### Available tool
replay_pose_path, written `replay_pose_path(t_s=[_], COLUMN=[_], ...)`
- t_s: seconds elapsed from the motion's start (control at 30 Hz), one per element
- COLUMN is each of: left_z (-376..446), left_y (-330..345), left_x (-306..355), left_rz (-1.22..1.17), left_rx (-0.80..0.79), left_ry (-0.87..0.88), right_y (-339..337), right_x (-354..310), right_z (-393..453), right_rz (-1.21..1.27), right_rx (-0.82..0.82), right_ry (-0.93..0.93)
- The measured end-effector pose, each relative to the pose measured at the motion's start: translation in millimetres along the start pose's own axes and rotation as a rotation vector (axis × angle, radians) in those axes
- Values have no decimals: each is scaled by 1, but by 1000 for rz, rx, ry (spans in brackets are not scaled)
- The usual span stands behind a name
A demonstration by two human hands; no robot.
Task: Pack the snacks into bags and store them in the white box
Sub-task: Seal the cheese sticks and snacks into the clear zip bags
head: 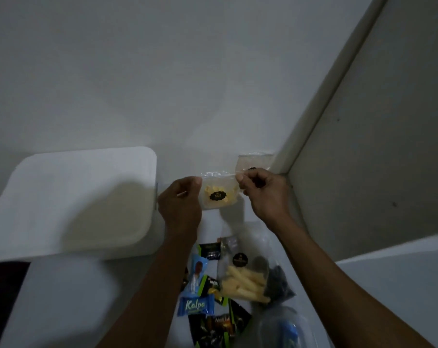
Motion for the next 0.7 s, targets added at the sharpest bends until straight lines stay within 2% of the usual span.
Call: replay_pose_path(t_s=[0.33, 0.7], left_z=[73, 96], left_y=[54, 73], left_x=[-49, -67], left_rz=[132, 153], left_rx=[128, 188], left_ry=[-42, -77], right_y=[68, 87], right_x=[66, 79], right_z=[67, 89], right_rz=[-33, -64], right_rx=[21, 72], right_ry=[102, 115])
Point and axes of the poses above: each hand's wrist, its own z-axis towards the middle knuckle, its own y-axis out of the palm, x = y × z, the point moved 5 cm from there along z, towards the middle knuckle, and after that the axes turned 12 degrees about x, right-handed, at the moved point
